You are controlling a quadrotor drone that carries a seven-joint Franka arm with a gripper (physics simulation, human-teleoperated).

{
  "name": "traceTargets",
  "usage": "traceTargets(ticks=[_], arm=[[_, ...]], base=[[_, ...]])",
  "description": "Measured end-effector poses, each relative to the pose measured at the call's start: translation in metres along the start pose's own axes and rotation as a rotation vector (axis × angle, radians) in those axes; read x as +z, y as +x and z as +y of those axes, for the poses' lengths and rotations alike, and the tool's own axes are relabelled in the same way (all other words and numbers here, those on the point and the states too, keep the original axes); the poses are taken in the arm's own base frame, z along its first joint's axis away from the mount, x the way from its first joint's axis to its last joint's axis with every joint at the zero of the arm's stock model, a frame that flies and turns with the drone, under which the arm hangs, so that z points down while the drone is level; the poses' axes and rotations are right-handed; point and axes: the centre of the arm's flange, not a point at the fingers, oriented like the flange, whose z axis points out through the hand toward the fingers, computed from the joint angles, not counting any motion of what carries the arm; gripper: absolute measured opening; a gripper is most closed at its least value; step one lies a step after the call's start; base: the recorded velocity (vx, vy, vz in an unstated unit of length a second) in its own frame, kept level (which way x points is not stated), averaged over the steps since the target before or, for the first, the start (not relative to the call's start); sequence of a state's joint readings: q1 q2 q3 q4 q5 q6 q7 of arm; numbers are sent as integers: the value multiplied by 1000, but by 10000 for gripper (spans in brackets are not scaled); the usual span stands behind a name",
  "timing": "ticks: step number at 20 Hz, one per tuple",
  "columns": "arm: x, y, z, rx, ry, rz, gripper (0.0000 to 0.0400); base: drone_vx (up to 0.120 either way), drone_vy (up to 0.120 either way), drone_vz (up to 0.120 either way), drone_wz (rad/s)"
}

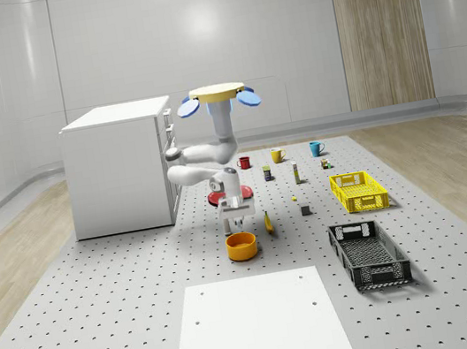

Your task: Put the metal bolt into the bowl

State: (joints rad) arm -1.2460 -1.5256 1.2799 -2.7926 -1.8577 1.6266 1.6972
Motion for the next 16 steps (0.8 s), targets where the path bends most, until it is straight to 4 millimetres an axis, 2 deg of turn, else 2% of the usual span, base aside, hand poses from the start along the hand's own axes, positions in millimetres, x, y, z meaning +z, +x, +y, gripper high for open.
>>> traceTargets(ticks=[5, 8, 9, 11, 13, 16], arm=[[0, 0, 0, 0, 0, 0, 100], [0, 0, 0, 0, 0, 0, 100], [0, 0, 0, 0, 0, 0, 166], [0, 0, 0, 0, 0, 0, 258], [0, 0, 0, 0, 0, 0, 314], [0, 0, 0, 0, 0, 0, 356]], base=[[120, 0, -120, 0], [93, 0, -27, 0], [0, 0, 0, 0], [0, 0, 0, 0], [0, 0, 0, 0], [0, 0, 0, 0]])
